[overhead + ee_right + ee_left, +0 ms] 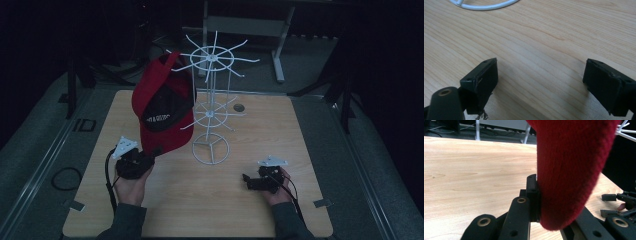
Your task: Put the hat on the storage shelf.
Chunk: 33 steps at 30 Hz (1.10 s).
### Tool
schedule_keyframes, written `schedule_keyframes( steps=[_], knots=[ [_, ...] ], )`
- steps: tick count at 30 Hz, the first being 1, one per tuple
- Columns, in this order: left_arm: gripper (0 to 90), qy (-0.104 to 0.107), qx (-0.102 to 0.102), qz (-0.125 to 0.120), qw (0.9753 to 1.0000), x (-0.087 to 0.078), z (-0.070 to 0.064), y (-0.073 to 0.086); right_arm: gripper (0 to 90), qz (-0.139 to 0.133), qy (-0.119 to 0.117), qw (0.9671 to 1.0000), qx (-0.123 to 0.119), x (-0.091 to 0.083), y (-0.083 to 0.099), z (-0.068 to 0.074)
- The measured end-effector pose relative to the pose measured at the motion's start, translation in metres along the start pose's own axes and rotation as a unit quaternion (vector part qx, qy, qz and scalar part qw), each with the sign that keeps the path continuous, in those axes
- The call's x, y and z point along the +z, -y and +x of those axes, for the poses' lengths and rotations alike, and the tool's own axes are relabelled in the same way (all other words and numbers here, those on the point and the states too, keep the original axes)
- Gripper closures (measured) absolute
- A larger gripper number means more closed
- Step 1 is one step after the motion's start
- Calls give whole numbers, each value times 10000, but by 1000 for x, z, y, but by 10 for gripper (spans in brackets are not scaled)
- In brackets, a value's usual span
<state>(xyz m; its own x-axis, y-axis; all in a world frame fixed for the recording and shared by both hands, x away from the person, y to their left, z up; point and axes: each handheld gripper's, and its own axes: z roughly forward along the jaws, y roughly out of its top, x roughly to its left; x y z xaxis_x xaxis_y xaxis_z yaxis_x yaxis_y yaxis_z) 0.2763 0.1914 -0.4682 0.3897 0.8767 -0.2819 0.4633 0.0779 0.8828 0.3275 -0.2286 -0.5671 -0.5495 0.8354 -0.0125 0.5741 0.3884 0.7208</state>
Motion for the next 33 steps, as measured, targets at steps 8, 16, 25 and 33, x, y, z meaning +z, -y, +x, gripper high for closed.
schedule_keyframes(
  steps=[8,16,25,33],
  knots=[
    [632,51,-101,-45,9999,-1,3,3,125,5,-2,10000,-1,0,0,0],
    [539,-8,-116,-2,9999,0,6,8,125,7,-6,10000,2,0,0,0],
    [461,-156,-100,139,9997,1,13,18,125,2,-3,10000,-14,0,0,0],
    [451,-274,-10,248,9993,3,19,27,125,13,-9,10000,2,0,0,0]
  ],
)
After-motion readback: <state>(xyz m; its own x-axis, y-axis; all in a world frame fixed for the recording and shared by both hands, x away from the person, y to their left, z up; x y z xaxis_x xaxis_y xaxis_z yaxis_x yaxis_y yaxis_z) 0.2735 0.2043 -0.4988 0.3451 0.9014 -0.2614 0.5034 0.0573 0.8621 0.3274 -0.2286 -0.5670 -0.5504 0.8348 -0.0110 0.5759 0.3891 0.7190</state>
